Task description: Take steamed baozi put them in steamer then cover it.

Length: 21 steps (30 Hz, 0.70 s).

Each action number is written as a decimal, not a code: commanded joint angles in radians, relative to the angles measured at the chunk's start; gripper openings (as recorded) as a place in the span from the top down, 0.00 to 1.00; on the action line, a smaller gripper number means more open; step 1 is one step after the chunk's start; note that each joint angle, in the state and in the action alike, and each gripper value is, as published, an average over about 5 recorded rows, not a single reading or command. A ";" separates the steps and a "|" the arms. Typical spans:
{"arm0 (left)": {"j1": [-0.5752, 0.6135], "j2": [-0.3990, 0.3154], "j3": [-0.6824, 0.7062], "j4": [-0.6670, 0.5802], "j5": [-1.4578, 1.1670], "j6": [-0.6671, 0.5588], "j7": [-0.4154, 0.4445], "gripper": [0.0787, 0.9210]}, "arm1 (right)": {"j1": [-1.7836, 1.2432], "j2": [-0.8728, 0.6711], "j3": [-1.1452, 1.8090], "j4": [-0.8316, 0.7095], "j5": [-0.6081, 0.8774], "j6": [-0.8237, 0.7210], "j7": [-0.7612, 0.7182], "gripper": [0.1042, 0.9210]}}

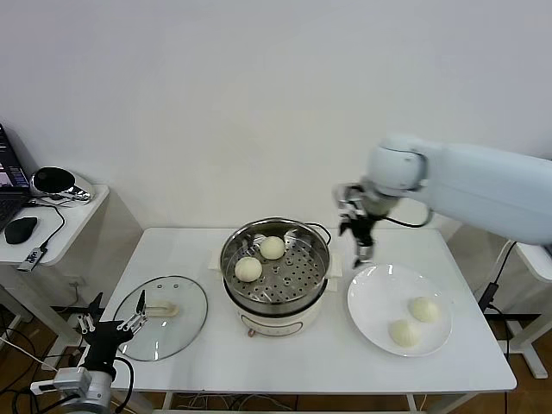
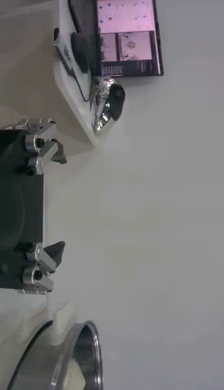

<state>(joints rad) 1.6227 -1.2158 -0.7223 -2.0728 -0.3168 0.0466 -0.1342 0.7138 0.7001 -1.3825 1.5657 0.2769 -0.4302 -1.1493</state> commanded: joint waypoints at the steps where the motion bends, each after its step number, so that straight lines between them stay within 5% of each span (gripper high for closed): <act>1: 0.001 -0.003 0.005 0.001 0.006 0.001 0.000 0.12 | -0.137 -0.289 0.053 0.088 -0.211 0.132 -0.053 0.12; 21: 0.025 -0.024 -0.007 -0.010 0.026 0.004 -0.004 0.12 | -0.705 -0.267 0.396 -0.005 -0.382 0.151 0.055 0.12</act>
<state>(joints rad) 1.6475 -1.2393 -0.7273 -2.0825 -0.2912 0.0508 -0.1375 0.2005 0.4526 -1.0974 1.5805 -0.0422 -0.3013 -1.1154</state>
